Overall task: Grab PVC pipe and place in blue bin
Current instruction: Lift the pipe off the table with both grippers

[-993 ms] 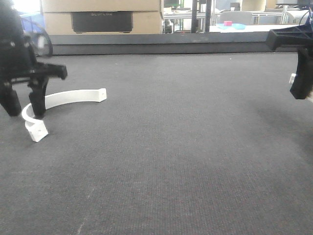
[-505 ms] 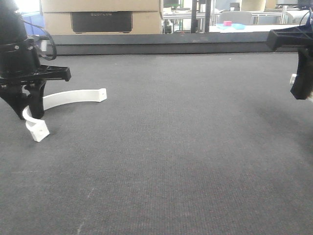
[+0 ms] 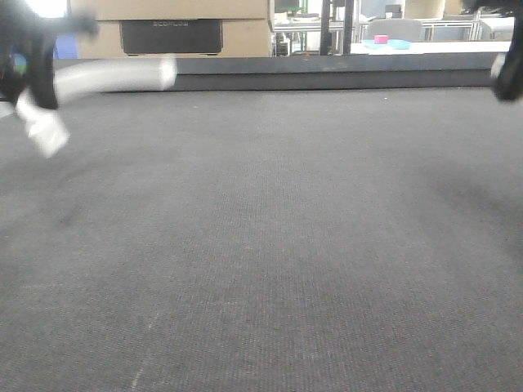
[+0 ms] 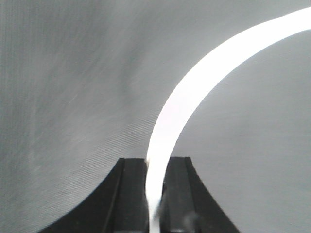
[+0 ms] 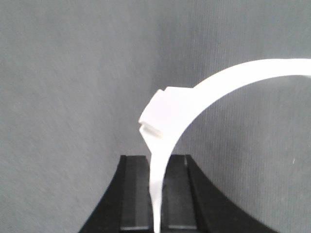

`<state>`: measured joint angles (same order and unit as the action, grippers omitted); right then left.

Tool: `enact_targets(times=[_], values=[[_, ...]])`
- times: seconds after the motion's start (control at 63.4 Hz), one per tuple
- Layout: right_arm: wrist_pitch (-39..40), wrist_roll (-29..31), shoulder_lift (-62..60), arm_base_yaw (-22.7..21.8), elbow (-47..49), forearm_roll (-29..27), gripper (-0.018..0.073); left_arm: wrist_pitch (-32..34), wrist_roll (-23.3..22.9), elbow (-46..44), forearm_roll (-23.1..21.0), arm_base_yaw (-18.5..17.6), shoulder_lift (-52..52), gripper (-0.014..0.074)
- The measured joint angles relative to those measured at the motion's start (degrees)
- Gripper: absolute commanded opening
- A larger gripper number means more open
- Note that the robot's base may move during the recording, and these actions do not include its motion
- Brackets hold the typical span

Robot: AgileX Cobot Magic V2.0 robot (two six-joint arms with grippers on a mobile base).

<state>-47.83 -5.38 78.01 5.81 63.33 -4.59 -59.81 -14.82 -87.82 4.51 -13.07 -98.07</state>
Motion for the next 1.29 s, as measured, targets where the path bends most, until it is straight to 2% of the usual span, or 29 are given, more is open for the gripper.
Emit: enact_targets(times=[0.173,0.331,0.489,0.662,0.836,1.12,1.293], values=[[2.5,0.0,-3.2,0.0,-0.3,0.0,-0.0162,5.2,0.1,3.0,-0.3,-6.2,7.2,-0.0111],[8.8,0.0,-8.8,0.0,-4.4,0.0,-0.0162,15.8,-0.1,11.7,-0.6,-11.4,14.7,-0.0111],[15.1,0.1,-16.0,0.0,-11.2,0.4,-0.0162,26.9,-2.9,22.3,-0.7,-12.7,22.6,-0.0111],[22.8,0.5,-24.8,0.0,-19.0,0.9,-0.0162,34.8,-4.1,32.3,-0.7,-10.9,30.4,-0.0111],[29.6,0.5,-33.1,0.0,-26.8,1.0,-0.0162,39.1,-4.3,41.0,-0.7,-6.6,38.5,-0.0111],[27.2,0.5,-46.7,0.0,-29.8,1.3,-0.0162,39.5,-4.3,46.9,-0.7,3.2,51.8,-0.0111],[27.2,0.5,-52.0,0.0,-29.8,1.4,-0.0162,39.5,-4.3,47.0,0.4,3.9,58.4,-0.0111]])
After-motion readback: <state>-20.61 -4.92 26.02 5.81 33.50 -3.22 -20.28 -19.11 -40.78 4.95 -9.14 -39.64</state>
